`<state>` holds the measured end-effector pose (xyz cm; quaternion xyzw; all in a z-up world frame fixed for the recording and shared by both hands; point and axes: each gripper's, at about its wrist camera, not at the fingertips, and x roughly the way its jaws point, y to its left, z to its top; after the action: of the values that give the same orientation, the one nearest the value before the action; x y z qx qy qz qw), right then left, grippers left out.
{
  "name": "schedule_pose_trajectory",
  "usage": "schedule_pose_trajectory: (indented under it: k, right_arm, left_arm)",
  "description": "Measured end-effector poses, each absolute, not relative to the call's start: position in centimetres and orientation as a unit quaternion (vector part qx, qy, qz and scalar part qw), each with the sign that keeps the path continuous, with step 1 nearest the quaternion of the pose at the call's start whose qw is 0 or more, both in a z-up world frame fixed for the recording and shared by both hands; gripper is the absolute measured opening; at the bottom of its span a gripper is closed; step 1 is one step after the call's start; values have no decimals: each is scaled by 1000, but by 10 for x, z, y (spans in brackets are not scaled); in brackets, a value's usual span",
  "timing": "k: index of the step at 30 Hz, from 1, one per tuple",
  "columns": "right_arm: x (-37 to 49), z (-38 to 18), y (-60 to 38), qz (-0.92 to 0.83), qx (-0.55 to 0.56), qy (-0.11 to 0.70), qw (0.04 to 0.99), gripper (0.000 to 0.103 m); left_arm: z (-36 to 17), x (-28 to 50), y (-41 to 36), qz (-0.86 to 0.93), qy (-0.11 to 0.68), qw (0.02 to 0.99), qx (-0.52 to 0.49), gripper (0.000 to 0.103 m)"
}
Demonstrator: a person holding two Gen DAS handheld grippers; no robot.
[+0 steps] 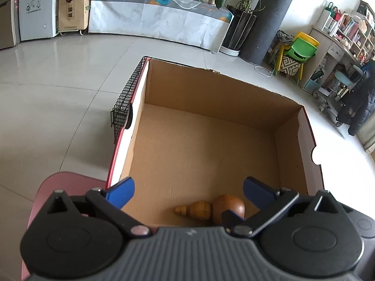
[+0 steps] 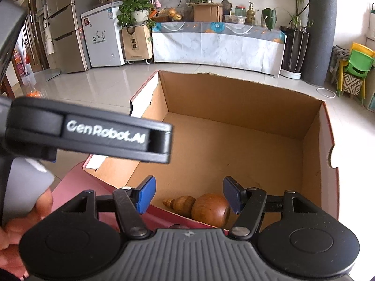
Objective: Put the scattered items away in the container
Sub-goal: 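Withdraw the right tool from the box back toward the plush toys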
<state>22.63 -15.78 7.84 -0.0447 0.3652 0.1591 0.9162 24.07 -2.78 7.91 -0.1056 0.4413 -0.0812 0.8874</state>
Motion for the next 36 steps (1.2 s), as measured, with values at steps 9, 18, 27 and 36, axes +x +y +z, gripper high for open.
schedule_pose_trajectory:
  k: [9, 18, 27, 36]
  right_arm:
    - [212, 89, -166, 162, -14, 367, 916, 64]
    - [183, 97, -167, 161, -21, 361, 918, 64]
    - [152, 101, -172, 160, -19, 362, 918, 78]
    - [140, 97, -173, 165, -21, 370, 914, 78]
  left_arm:
    - [96, 213, -7, -69, 436, 891, -109, 103]
    - [99, 181, 9, -61, 443, 889, -103, 103]
    - [97, 158, 21, -57, 447, 887, -101, 103]
    - [84, 136, 26, -55, 467, 876, -108, 103]
